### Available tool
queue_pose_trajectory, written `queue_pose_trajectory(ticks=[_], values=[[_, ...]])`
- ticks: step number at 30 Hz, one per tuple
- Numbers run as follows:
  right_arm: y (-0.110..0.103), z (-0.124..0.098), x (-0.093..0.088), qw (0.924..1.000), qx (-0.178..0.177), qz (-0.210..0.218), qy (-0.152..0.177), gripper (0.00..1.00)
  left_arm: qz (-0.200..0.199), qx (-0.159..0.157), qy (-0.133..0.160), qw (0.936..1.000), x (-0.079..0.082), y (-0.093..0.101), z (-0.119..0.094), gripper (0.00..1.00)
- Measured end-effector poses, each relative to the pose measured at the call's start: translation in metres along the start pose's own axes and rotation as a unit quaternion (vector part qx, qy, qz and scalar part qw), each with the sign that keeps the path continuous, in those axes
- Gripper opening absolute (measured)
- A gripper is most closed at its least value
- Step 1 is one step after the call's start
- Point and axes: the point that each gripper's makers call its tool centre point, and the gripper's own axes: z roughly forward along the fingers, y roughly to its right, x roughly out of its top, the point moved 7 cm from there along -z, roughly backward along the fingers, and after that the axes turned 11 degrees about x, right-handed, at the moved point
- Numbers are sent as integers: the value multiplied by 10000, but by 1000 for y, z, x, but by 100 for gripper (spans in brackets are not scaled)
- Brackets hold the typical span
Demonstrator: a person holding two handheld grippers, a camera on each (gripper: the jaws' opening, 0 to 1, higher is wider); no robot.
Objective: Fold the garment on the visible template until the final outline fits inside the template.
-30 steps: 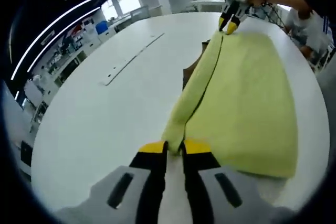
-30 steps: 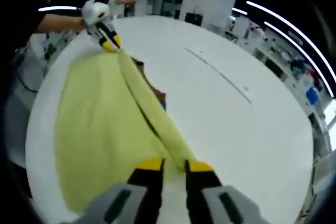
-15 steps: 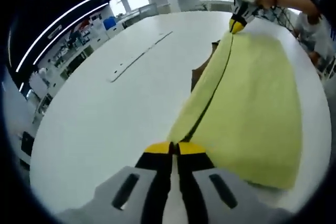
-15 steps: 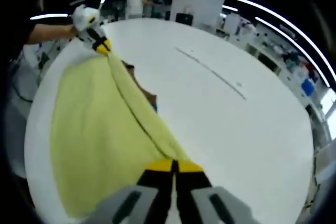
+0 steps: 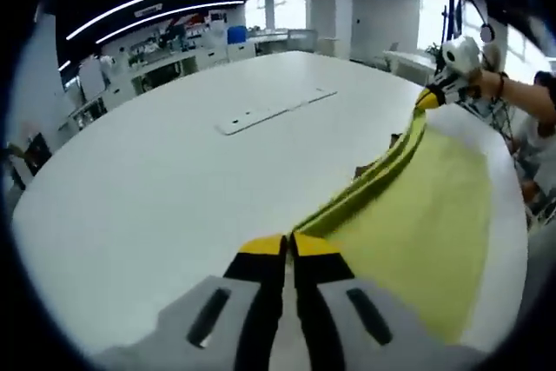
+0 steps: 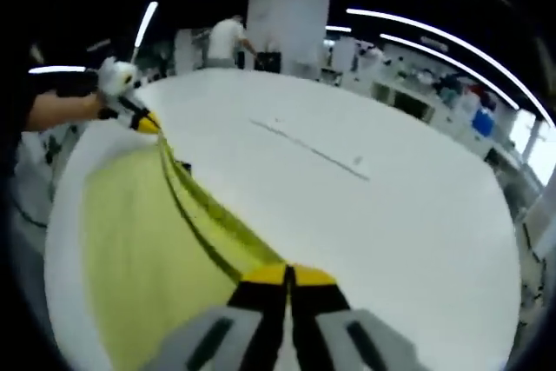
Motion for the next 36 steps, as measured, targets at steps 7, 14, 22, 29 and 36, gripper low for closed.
queue_pose_trajectory(ticks=[7, 14, 22, 29, 36], values=[[5, -1, 1, 9992, -169, 352, 75, 1, -363, 425, 20, 9984, 1, -14, 4, 1], [3, -12, -4, 9944, -84, 1045, 90, 29, -750, 454, 1, 9961, -6, -15, -6, 27], [-9, -23, -12, 9903, 220, 1373, 15, 61, -1222, 113, 216, 9922, -14, -6, -26, 56], [-36, -37, -14, 9882, 578, 1417, 93, 75, -1260, -133, 398, 9911, -18, 11, -50, 76], [-59, -52, -23, 9862, 841, 1415, 159, 85, -1244, -403, 576, 9897, -22, 30, -73, 90]])
